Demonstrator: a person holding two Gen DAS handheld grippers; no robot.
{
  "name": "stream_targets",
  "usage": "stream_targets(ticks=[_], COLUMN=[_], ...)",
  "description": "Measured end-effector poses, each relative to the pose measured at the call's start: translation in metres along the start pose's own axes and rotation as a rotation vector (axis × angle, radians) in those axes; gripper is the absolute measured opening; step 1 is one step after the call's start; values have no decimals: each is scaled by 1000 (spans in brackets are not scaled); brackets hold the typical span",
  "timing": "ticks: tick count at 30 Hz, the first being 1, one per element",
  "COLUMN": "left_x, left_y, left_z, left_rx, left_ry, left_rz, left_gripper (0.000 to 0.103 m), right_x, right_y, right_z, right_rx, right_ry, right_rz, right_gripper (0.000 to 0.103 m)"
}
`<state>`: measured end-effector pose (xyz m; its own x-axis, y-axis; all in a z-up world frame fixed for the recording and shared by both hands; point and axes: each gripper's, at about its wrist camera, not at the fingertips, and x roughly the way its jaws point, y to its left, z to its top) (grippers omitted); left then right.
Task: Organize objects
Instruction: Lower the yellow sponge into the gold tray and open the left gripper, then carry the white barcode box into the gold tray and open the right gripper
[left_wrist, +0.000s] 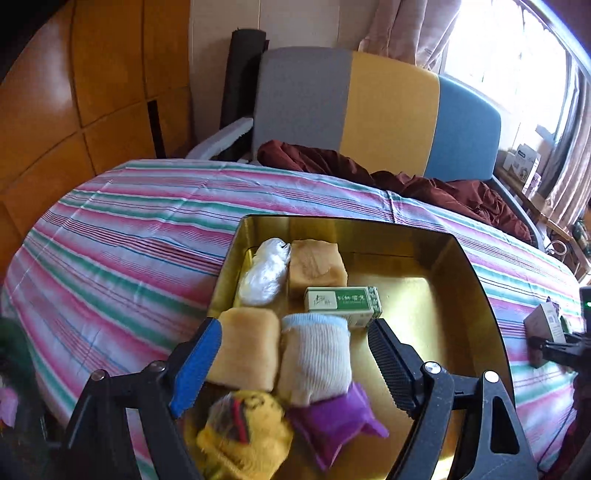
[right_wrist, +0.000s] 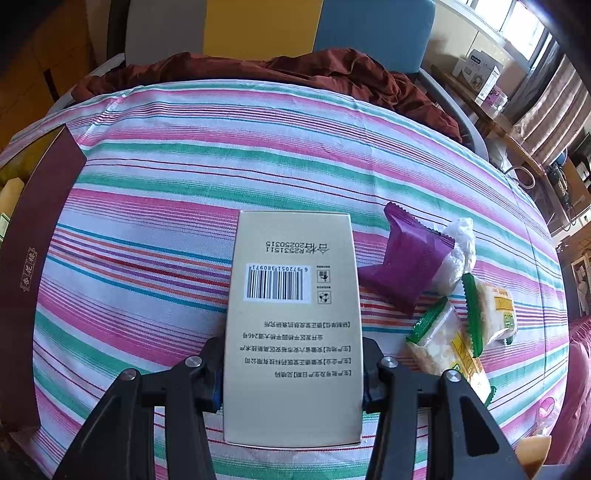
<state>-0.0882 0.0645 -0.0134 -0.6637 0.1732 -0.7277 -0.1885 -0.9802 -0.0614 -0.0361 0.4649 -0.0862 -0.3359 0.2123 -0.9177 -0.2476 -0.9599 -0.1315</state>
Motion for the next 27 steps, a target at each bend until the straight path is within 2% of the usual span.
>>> stream_targets(ticks=[5,9,13,16,21,27], left_x=[-23,-36,-42,-43,-45,-47], left_y=[10,19,24,27,32,46], left_z=[-17,-26,-34,-37,-41,-48], left_rx=[10,-8,-22,-33,-40,-76], left_ry=[-19,-29,-29,-26,-27,-24], left_rz=[29,30,29,26,27,31], left_gripper=[82,82,82,82,82,82], right_x=[-9,-44,-91,-113,-116,-86], right_y=[9,30,76,119,187,250], right_z=[5,13,19,23,27,26], right_rx=[2,16,-49,-118,-207,-262], right_ry=[-17,-101,-190,-225,-203,-116], right_rz=[18,89,177,243,335,351], right_gripper=[50,50,50,50,50,50])
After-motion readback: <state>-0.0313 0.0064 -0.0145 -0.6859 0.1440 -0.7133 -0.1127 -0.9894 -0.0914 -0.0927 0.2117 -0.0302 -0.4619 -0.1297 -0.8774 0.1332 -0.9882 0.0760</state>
